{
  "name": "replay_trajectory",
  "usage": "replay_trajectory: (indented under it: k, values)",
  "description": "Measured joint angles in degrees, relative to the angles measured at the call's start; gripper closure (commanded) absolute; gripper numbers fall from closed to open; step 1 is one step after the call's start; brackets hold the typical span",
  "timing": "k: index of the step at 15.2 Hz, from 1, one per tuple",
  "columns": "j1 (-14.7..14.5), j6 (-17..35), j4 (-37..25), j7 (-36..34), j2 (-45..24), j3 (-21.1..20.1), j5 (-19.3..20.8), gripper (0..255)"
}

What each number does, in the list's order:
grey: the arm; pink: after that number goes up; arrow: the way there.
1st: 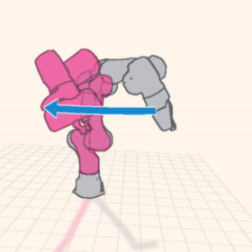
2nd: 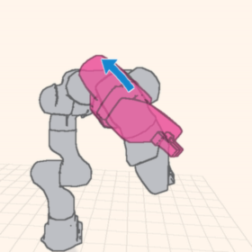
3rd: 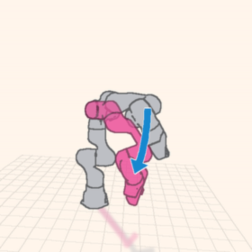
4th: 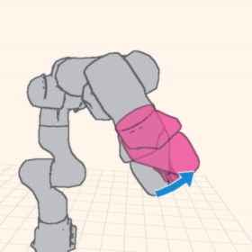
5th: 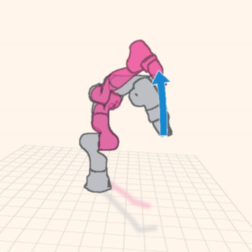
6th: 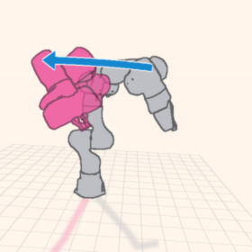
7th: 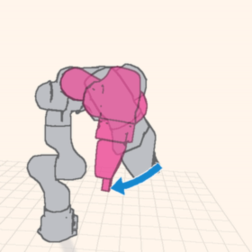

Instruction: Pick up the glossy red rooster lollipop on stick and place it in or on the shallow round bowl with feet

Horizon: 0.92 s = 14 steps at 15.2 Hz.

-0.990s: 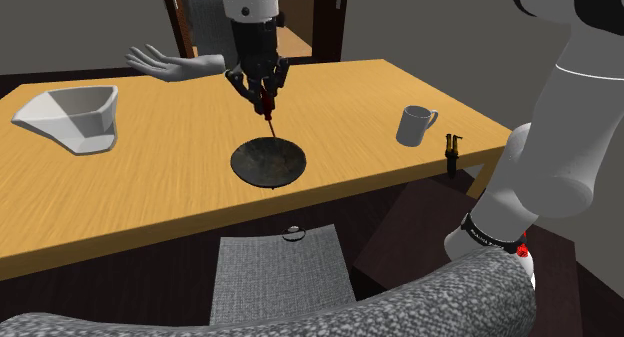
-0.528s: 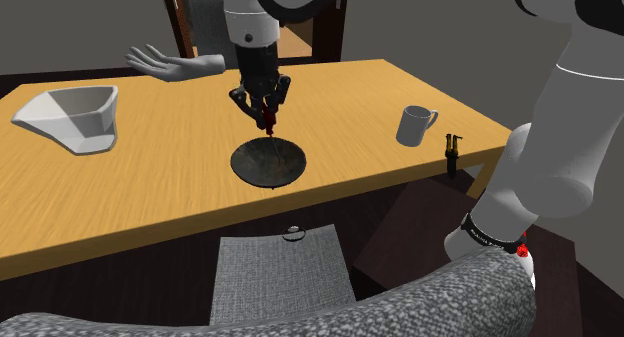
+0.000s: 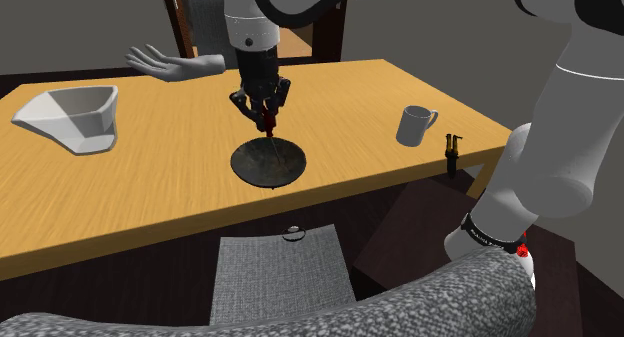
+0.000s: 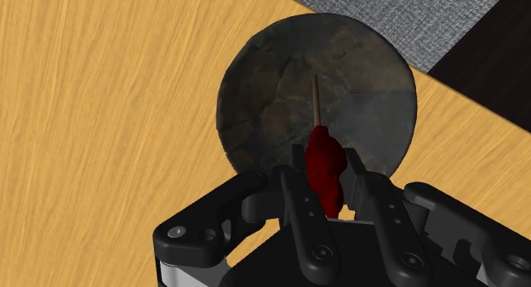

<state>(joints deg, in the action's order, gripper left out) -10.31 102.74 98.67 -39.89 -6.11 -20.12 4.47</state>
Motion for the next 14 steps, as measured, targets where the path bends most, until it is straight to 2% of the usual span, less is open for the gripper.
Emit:
replay_trajectory:
  k: [6, 10, 14]
  values:
    - [0.0, 0.0, 0.0, 0.0, 0.0, 0.0, 0.0, 0]
    - [-0.3, -5.7, -6.1, 0.0, -0.4, -0.2, 0.1, 0]
    - [-0.3, -7.3, -7.8, 0.0, -0.5, -0.2, 0.1, 0]
